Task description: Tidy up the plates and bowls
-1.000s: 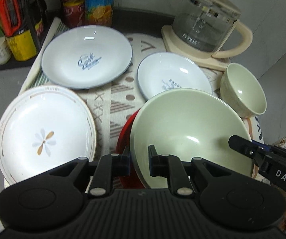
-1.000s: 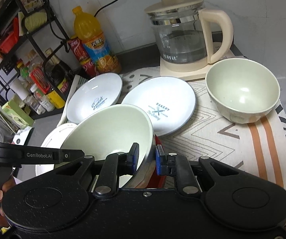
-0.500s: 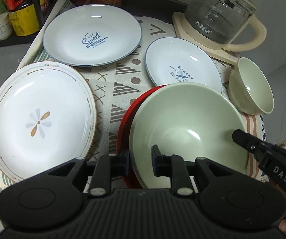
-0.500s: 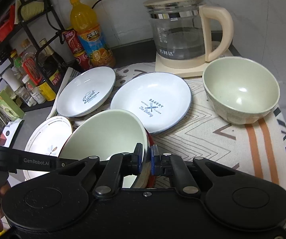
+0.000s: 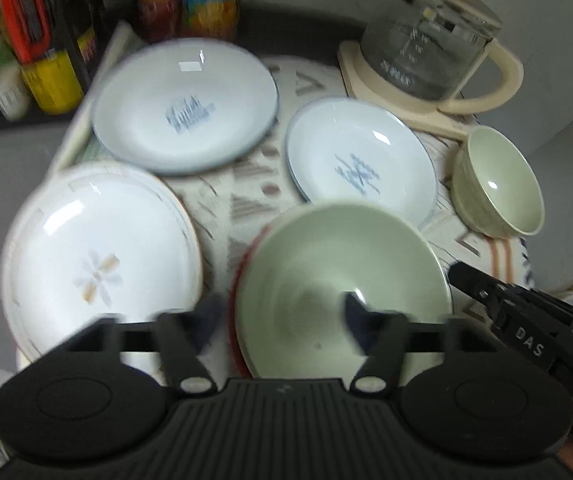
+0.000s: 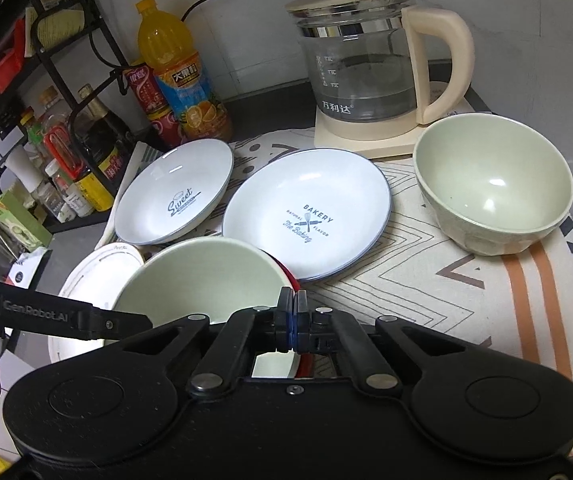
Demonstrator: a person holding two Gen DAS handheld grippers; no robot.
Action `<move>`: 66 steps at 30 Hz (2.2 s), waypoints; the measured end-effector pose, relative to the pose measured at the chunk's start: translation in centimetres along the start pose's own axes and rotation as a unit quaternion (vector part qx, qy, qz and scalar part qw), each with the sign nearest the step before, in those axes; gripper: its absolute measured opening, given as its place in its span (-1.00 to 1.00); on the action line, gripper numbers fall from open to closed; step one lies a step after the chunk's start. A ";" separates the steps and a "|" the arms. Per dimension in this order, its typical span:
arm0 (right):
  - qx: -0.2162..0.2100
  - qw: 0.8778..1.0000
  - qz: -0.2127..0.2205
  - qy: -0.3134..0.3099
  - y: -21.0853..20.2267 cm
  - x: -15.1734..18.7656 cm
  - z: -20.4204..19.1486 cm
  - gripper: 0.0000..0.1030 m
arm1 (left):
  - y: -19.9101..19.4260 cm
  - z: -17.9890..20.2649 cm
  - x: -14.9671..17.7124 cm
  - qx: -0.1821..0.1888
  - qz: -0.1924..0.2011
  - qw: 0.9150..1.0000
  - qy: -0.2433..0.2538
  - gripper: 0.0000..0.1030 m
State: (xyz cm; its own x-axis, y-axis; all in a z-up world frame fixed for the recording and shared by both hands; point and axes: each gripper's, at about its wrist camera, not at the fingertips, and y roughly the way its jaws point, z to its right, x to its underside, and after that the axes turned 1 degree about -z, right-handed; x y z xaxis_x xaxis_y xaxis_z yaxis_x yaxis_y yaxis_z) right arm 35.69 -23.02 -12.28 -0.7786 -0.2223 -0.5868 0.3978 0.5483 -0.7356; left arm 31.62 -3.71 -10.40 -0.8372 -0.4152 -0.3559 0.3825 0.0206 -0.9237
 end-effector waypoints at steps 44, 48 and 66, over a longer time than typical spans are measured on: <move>0.074 0.980 0.078 0.170 -5.7 -0.4 11.2 1.00 | 2.2 13.2 -6.1 0.055 0.036 0.988 0.143 0.89; 0.085 0.976 0.076 0.183 -5.4 -0.9 12.0 0.99 | 2.8 14.6 -7.1 0.057 0.041 0.984 0.164 0.89; 0.122 0.965 0.075 0.218 -2.9 -3.1 14.8 0.63 | 7.3 18.6 -9.7 0.085 0.050 0.975 0.198 0.83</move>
State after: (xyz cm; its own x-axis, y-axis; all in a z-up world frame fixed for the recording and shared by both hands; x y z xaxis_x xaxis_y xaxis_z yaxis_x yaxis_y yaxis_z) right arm 44.10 -35.89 -13.33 -0.8128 0.2351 -0.5330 0.5825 0.3303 -0.7427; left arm 49.76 -16.48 -11.05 -0.8652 -0.0337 -0.5003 0.5004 -0.1218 -0.8572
